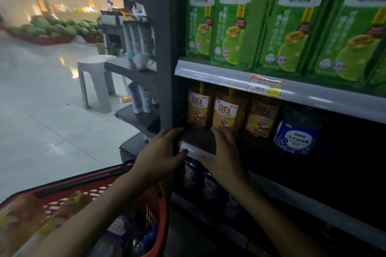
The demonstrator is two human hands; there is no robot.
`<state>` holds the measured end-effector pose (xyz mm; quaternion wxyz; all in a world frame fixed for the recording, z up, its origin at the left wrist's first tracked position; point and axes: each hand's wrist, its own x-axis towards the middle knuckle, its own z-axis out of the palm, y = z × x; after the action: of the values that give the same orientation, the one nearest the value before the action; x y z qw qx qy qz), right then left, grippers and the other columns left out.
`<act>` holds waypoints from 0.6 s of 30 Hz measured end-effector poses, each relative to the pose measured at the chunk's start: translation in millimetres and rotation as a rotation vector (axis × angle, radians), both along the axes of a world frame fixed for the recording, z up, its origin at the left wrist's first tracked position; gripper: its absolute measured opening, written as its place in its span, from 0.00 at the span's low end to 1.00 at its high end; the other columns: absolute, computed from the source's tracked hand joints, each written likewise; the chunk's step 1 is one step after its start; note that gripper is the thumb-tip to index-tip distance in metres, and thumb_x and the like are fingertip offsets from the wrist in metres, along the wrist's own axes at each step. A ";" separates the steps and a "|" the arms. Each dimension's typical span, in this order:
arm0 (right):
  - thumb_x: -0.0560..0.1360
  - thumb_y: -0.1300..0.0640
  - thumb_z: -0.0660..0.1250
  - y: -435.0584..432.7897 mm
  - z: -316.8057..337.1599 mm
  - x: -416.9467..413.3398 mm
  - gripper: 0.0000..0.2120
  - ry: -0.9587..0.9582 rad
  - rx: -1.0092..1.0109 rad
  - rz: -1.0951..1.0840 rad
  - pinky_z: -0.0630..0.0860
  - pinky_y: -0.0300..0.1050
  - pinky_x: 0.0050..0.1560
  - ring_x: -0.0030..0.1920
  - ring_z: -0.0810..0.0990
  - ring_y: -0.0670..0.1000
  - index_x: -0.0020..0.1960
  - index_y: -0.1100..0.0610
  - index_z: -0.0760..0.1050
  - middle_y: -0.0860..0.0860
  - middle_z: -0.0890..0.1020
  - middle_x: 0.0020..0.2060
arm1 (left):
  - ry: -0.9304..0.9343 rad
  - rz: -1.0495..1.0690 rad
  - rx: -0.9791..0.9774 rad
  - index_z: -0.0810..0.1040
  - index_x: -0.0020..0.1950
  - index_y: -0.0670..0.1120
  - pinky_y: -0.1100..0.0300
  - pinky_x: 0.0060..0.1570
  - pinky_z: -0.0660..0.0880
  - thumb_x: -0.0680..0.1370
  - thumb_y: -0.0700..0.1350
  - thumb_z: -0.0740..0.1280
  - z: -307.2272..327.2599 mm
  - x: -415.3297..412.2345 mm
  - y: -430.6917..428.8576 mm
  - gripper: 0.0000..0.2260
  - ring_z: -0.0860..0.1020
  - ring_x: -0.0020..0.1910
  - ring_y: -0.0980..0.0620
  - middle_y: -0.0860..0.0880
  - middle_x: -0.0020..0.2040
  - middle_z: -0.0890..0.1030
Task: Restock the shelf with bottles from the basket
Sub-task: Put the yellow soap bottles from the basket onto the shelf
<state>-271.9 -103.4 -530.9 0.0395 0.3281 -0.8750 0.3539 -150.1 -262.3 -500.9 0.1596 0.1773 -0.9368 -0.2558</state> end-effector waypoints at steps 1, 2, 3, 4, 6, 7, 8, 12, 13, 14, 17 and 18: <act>0.72 0.45 0.76 -2.1 1.6 10.2 0.44 0.020 0.054 0.041 0.65 0.56 0.75 0.79 0.56 0.54 0.80 0.46 0.55 0.48 0.52 0.79 | -0.015 0.010 -0.074 0.65 0.79 0.58 0.49 0.65 0.75 0.76 0.63 0.65 0.7 18.1 -4.8 0.32 0.73 0.70 0.50 0.52 0.76 0.70; 0.72 0.44 0.76 -4.3 3.8 18.7 0.45 0.022 0.100 0.081 0.64 0.57 0.76 0.80 0.54 0.55 0.81 0.45 0.53 0.48 0.49 0.80 | -0.027 0.018 -0.132 0.65 0.80 0.59 0.51 0.64 0.76 0.76 0.63 0.65 0.4 35.3 -8.3 0.32 0.73 0.71 0.50 0.53 0.76 0.70; 0.72 0.43 0.75 -6.5 8.1 27.4 0.46 0.006 0.143 0.114 0.63 0.57 0.76 0.80 0.52 0.56 0.81 0.44 0.52 0.48 0.46 0.81 | -0.050 0.031 -0.173 0.64 0.80 0.59 0.51 0.63 0.76 0.76 0.63 0.65 -3.3 51.2 -13.9 0.32 0.72 0.72 0.50 0.54 0.77 0.69; 0.72 0.42 0.75 -10.9 10.5 35.9 0.46 -0.025 0.184 0.147 0.63 0.56 0.76 0.80 0.51 0.56 0.81 0.43 0.52 0.47 0.45 0.81 | -0.063 0.051 -0.212 0.64 0.80 0.59 0.51 0.63 0.76 0.76 0.63 0.64 -7.2 69.2 -18.5 0.32 0.72 0.71 0.50 0.54 0.77 0.69; 0.71 0.41 0.75 -19.8 10.4 54.1 0.46 -0.042 0.241 0.225 0.62 0.55 0.77 0.80 0.52 0.55 0.81 0.43 0.53 0.48 0.46 0.81 | -0.081 0.103 -0.267 0.67 0.79 0.57 0.51 0.64 0.76 0.75 0.64 0.62 -20.6 103.1 -27.5 0.33 0.74 0.70 0.49 0.52 0.75 0.72; 0.70 0.40 0.75 -25.0 6.1 62.9 0.46 -0.028 0.249 0.271 0.62 0.56 0.77 0.80 0.52 0.55 0.81 0.44 0.53 0.48 0.48 0.81 | -0.094 0.129 -0.285 0.69 0.78 0.55 0.52 0.64 0.76 0.74 0.63 0.62 -30.6 119.9 -31.3 0.32 0.75 0.69 0.48 0.50 0.74 0.74; 0.70 0.40 0.75 -30.4 0.1 71.9 0.47 -0.012 0.263 0.314 0.61 0.56 0.77 0.81 0.52 0.54 0.81 0.44 0.53 0.49 0.49 0.81 | -0.106 0.154 -0.300 0.72 0.77 0.54 0.52 0.63 0.76 0.74 0.62 0.63 -42.3 136.4 -35.4 0.32 0.77 0.67 0.47 0.49 0.72 0.76; 0.73 0.38 0.72 -54.1 -32.0 107.1 0.47 0.139 0.495 0.467 0.54 0.56 0.80 0.81 0.50 0.57 0.82 0.47 0.49 0.56 0.51 0.81 | -0.266 0.226 -0.319 0.74 0.74 0.51 0.47 0.62 0.78 0.74 0.60 0.66 -89.5 190.4 -52.4 0.30 0.79 0.63 0.41 0.45 0.66 0.80; 0.73 0.38 0.71 -59.9 -38.1 115.1 0.47 0.191 0.557 0.524 0.51 0.56 0.80 0.81 0.49 0.58 0.82 0.47 0.48 0.57 0.51 0.81 | -0.319 0.234 -0.305 0.73 0.75 0.52 0.47 0.64 0.77 0.74 0.60 0.66 -97.6 199.5 -55.3 0.30 0.78 0.65 0.41 0.45 0.66 0.79; 0.74 0.39 0.70 -66.2 -44.9 121.9 0.46 0.226 0.607 0.579 0.49 0.56 0.80 0.81 0.49 0.58 0.82 0.48 0.48 0.57 0.51 0.81 | -0.373 0.237 -0.291 0.72 0.76 0.53 0.47 0.65 0.75 0.74 0.62 0.65 -104.2 206.1 -57.1 0.31 0.77 0.66 0.42 0.46 0.68 0.78; 0.76 0.41 0.68 -85.5 -59.6 137.4 0.44 0.245 0.716 0.678 0.48 0.56 0.80 0.81 0.47 0.59 0.82 0.48 0.47 0.58 0.49 0.81 | -0.506 0.254 -0.287 0.65 0.80 0.56 0.46 0.68 0.72 0.73 0.66 0.55 -116.3 217.3 -62.5 0.35 0.72 0.70 0.43 0.48 0.73 0.74; 0.76 0.41 0.68 -91.3 -62.6 140.8 0.43 0.249 0.741 0.696 0.48 0.56 0.80 0.81 0.47 0.59 0.82 0.48 0.47 0.58 0.49 0.81 | -0.522 0.252 -0.304 0.65 0.80 0.55 0.45 0.69 0.71 0.73 0.66 0.53 -118.5 220.0 -65.2 0.36 0.71 0.71 0.42 0.48 0.73 0.73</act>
<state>-131.1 -194.6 -593.5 -0.0954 0.6308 -0.7695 -0.0292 69.9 -327.4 -619.4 -0.0307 0.3257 -0.9442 -0.0373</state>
